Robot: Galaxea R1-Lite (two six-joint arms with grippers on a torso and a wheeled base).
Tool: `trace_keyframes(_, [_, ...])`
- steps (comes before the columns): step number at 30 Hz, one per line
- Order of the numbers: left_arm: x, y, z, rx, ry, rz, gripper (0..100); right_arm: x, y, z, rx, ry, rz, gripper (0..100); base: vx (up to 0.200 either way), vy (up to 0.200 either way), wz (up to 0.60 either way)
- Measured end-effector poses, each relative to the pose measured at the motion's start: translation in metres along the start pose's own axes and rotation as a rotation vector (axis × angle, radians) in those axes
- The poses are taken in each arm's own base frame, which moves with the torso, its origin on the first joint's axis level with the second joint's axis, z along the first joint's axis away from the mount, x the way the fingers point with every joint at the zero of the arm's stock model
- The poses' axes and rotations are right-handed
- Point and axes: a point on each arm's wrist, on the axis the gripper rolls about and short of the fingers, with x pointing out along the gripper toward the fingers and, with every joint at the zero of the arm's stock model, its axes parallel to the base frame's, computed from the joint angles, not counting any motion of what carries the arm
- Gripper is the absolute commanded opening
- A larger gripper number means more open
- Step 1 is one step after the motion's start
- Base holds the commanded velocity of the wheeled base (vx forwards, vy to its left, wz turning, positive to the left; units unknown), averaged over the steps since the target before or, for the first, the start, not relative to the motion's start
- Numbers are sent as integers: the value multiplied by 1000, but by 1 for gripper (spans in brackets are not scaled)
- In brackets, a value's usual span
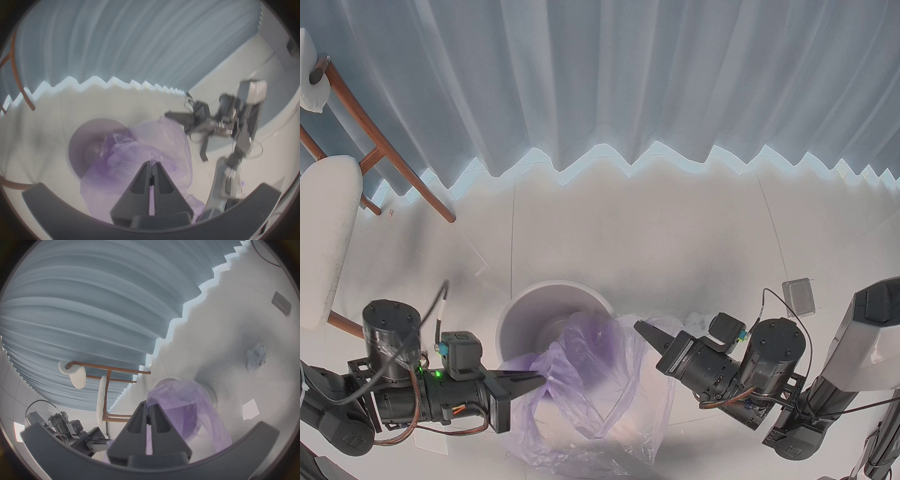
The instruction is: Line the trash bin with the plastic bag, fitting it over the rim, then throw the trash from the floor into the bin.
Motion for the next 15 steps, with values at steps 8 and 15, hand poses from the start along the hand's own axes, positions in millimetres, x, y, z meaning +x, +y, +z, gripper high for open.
trace_keyframes(8, [-9,-5,25,-168,-267,12,0,2,9,11,9,-45,37,0,0,0,0])
trace_keyframes(15, [-10,4,26,-206,-309,62,0,7,13,22,23,-106,47,0,0,0,0])
